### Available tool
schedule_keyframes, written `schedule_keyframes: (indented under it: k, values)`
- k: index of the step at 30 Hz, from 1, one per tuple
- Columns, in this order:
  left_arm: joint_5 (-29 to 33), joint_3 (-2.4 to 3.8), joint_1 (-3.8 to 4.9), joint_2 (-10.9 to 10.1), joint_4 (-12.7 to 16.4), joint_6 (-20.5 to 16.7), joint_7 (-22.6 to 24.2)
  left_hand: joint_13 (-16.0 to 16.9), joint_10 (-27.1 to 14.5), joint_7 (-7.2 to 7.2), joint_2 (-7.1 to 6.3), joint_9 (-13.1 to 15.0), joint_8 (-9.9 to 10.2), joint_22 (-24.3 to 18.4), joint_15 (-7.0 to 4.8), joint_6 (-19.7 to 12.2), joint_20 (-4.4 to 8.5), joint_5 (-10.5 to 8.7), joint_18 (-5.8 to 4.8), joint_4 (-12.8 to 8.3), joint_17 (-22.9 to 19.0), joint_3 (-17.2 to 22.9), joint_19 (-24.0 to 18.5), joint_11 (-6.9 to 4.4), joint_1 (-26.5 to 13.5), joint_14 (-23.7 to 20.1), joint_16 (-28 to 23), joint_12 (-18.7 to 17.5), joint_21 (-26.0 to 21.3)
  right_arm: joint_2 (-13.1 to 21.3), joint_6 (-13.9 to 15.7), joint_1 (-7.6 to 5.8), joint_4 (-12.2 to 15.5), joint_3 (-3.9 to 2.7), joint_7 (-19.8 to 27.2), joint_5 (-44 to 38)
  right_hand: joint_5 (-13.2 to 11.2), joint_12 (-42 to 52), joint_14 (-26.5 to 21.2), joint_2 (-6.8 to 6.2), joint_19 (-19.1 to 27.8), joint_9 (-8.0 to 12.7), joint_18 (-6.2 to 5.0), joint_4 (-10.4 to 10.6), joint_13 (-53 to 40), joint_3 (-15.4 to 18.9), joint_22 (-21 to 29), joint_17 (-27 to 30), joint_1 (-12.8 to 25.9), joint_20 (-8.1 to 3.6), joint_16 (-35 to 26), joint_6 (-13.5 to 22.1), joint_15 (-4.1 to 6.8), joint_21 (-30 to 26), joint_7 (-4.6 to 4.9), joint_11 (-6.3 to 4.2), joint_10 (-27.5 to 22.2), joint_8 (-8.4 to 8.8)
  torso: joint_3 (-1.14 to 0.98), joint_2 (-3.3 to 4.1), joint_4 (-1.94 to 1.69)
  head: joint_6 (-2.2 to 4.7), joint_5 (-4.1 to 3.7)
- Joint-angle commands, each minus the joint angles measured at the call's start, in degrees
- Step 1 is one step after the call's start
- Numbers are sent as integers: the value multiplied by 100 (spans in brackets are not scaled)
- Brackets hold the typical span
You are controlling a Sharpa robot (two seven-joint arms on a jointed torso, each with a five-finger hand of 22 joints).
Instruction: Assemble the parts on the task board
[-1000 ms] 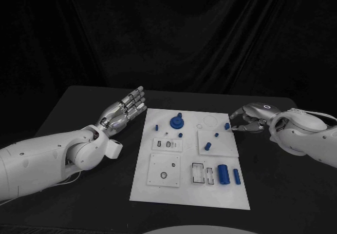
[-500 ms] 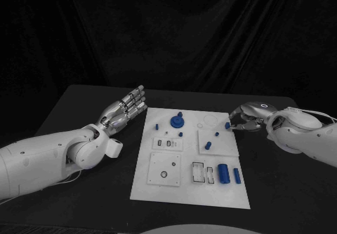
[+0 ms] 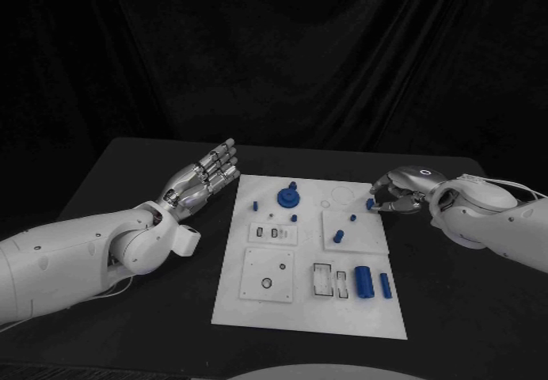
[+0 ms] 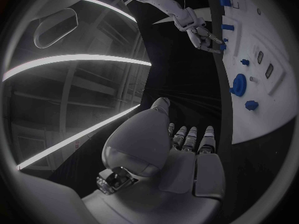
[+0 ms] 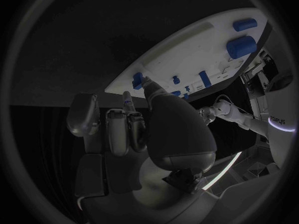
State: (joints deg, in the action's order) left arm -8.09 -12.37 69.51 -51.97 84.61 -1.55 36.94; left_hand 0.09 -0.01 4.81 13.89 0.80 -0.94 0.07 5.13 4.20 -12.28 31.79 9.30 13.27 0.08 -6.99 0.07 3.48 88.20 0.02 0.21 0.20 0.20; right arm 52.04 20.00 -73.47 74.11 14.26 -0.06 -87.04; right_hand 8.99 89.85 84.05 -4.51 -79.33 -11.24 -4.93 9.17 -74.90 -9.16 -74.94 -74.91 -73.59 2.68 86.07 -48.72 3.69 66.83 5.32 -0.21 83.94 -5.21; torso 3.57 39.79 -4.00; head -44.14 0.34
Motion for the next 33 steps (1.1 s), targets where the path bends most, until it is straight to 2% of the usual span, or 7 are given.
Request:
schedule_keyframes:
  k: [1, 9, 14, 19, 26, 30, 33]
  values:
    - [-3, 5, 0, 16, 7, 83, 61, -9, 1, 16, -21, -1, 17, -7, 46, 13, -53, 38, 98, -7, -8, 27, -7, 41, -20, -2, -21, -20, -20, -17, -9, 22, -23, -3, 30, -38, -25, 15, 479, -8, 23, -11, -34, 26, -1510, 7, -149, -1074, -59, -4, -28, -53, 7, -13, -7, 1, 606, -42, 1, -2, -1, -7, 9]
    - [-3, 5, 0, 14, 19, 102, 40, -9, 1, -5, -21, 0, 16, -7, 50, 15, -55, 42, 98, -14, -8, 32, -7, 49, -17, -2, -21, -20, -20, -75, -14, 46, -63, -3, 24, -38, 53, 15, 476, -5, 24, -35, -38, 11, -1510, 8, -145, -1058, -106, -5, -44, -110, 10, -39, -11, -2, 606, -59, 2, 0, 1, 7, 24]
    - [-3, 5, -1, 19, 40, 130, 17, -9, 1, -18, -20, -1, 17, -7, 53, 12, -57, 44, 98, -18, -8, 36, -7, 53, -15, -2, -21, -20, -20, -103, -50, 57, -85, -3, 9, -38, 388, 15, 475, 22, 22, -80, -42, -36, -1510, -17, -143, -1043, -206, -9, -59, -186, 14, -86, -15, -7, 606, -68, -1, 0, -1, -7, 16]
    - [-3, 5, -1, 29, 37, 151, 4, -9, 1, -31, -19, 0, 16, -7, 58, 14, -59, 45, 98, -22, -8, 40, -7, 59, -13, -2, -21, -20, -20, -139, -53, 71, -138, -4, 7, -38, 468, 15, 475, 30, 19, -121, -42, -51, -1510, -25, -147, -1040, -231, -12, -61, -269, 18, -99, -22, -12, 606, -102, -1, -2, 1, -15, 18]
    - [-3, 5, -2, 29, 39, 173, -19, -9, 1, -62, -18, 1, 15, -7, 76, 18, -68, 44, 98, -32, -8, 49, -7, 75, -11, -2, -21, -20, -20, -163, -29, 95, -173, -4, -7, -38, 505, 15, 473, 56, 13, -203, -42, -68, -1510, -39, -156, -1032, -257, -18, -69, -439, 25, -113, -33, -20, 606, -179, 0, 1, 3, -27, 20]
    - [-3, 5, -4, 32, 71, 194, -29, -9, 1, -73, -16, 1, 14, -7, 79, 23, -70, 45, 98, -33, -8, 52, -7, 79, -11, -2, -21, -20, -20, -185, -1, 106, -196, -4, -27, -38, 285, 15, 467, 116, 17, -322, -48, -86, -1510, -49, -155, -1011, -293, -35, -90, -654, 47, -160, -79, -52, 606, -267, 0, 0, 2, -31, 14]
    - [-3, 5, -6, 41, 86, 214, -38, -9, 1, -73, -16, 1, 14, -7, 79, 23, -70, 45, 98, -33, -8, 52, -7, 79, -11, -2, -21, -20, -20, -197, 21, 120, -209, -5, -28, -38, 238, 15, 465, 134, 19, -354, -48, -95, -1510, -51, -156, -1005, -309, -40, -97, -711, 53, -173, -89, -59, 606, -289, -3, 1, 8, -40, 18]
